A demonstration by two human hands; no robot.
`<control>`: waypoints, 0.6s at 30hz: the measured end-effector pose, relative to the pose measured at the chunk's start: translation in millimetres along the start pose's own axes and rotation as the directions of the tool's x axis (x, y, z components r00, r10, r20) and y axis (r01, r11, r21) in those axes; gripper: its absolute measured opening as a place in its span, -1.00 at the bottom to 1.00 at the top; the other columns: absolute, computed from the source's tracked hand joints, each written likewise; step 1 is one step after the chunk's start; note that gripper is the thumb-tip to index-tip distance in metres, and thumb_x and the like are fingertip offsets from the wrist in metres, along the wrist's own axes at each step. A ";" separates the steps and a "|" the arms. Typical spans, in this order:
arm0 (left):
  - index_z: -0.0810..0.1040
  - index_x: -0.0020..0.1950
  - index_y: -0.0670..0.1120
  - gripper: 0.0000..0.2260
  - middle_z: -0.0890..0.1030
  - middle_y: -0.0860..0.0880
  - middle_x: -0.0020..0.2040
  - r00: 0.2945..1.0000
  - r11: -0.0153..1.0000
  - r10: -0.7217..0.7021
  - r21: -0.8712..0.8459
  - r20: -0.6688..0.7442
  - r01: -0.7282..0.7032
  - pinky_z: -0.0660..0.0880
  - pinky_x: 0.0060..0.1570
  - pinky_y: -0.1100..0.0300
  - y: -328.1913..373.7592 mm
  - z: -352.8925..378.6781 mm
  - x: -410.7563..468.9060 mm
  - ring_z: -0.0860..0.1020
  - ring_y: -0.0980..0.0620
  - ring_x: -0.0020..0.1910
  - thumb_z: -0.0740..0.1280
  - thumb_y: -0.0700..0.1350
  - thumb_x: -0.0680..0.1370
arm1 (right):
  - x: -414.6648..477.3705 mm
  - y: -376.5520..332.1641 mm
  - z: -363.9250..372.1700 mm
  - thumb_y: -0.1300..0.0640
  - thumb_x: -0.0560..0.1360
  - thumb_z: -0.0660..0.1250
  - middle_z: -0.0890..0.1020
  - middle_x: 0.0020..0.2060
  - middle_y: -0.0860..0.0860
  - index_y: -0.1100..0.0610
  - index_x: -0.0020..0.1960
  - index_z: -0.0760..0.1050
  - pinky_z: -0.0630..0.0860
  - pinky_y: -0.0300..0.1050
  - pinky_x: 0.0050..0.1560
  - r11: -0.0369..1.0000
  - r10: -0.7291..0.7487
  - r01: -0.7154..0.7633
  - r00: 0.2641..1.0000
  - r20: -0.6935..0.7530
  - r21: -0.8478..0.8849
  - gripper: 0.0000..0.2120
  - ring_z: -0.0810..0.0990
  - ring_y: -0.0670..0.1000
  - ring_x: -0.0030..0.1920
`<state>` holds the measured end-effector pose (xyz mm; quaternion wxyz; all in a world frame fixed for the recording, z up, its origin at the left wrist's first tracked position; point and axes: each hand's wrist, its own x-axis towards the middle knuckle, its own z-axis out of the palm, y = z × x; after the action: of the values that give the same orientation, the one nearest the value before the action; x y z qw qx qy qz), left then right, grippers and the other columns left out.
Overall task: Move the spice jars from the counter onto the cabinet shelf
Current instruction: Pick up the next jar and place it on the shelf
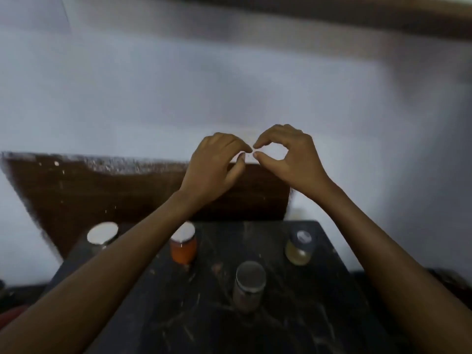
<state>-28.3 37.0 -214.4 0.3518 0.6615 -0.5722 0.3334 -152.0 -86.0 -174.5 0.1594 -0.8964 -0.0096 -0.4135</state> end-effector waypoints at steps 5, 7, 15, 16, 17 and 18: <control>0.60 -0.01 -0.09 -0.78 0.63 -0.04 -0.07 0.945 0.976 -0.127 -0.129 0.303 0.173 0.41 -0.07 0.16 11.5 43.1 -108.8 0.54 0.01 -0.08 0.18 -0.09 0.51 | -108.3 24.1 40.3 0.25 0.40 0.42 0.63 -0.13 0.03 0.18 -0.09 0.61 0.51 -0.11 -0.01 0.966 0.227 -0.249 0.945 0.234 0.067 -0.91 0.56 0.01 -0.08; 0.57 0.06 -0.09 -0.83 0.61 -0.05 -0.02 0.881 0.953 -0.200 -0.123 0.430 0.276 0.44 -0.02 0.14 12.7 59.7 -149.9 0.53 0.01 -0.04 0.23 -0.14 0.53 | -149.9 35.7 61.4 0.26 0.40 0.42 0.63 -0.10 0.06 0.19 -0.08 0.61 0.51 0.00 0.04 0.934 0.320 -0.353 0.896 0.307 0.059 -0.90 0.54 0.03 -0.04; 0.07 0.52 0.04 -0.26 0.27 -0.08 0.48 0.493 0.748 -0.386 -0.049 0.780 0.662 0.33 0.35 -0.02 31.7 101.7 -248.3 0.28 -0.04 0.43 0.38 -0.21 0.46 | -264.8 73.6 128.5 0.10 0.31 0.52 0.15 0.49 0.07 -0.01 0.39 0.33 0.10 -0.09 0.40 0.738 0.566 -0.675 0.611 0.553 -0.010 -0.29 0.11 0.05 0.47; 0.02 0.53 0.05 -0.23 0.25 -0.08 0.49 0.465 0.720 -0.387 -0.055 0.797 0.692 0.31 0.37 -0.04 35.3 104.5 -251.2 0.26 -0.05 0.45 0.40 -0.18 0.46 | -268.7 74.8 132.4 0.11 0.31 0.53 0.10 0.50 0.07 -0.01 0.41 0.29 0.07 -0.15 0.38 0.722 0.571 -0.692 0.597 0.564 0.001 -0.26 0.09 0.05 0.48; 0.00 0.53 0.05 -0.21 0.26 -0.08 0.49 0.450 0.709 -0.385 -0.054 0.806 0.704 0.30 0.37 -0.05 38.3 107.5 -253.4 0.26 -0.06 0.45 0.41 -0.16 0.46 | -271.7 75.5 136.2 0.13 0.32 0.52 0.09 0.51 0.07 0.00 0.43 0.27 0.07 -0.18 0.36 0.710 0.571 -0.704 0.584 0.578 0.010 -0.24 0.08 0.04 0.48; -0.01 0.54 0.05 -0.21 0.27 -0.09 0.48 0.444 0.714 -0.384 -0.045 0.810 0.699 0.31 0.37 -0.04 40.7 110.0 -254.5 0.27 -0.06 0.44 0.40 -0.14 0.46 | -274.0 75.8 139.9 0.14 0.32 0.52 0.09 0.51 0.06 0.01 0.44 0.25 0.09 -0.17 0.38 0.697 0.571 -0.717 0.573 0.587 0.022 -0.24 0.09 0.04 0.48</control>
<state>-95.7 72.8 -484.1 0.2896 0.8059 -0.4664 -0.2216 -217.6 -85.4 -484.4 0.4054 -0.8852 0.2221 -0.0517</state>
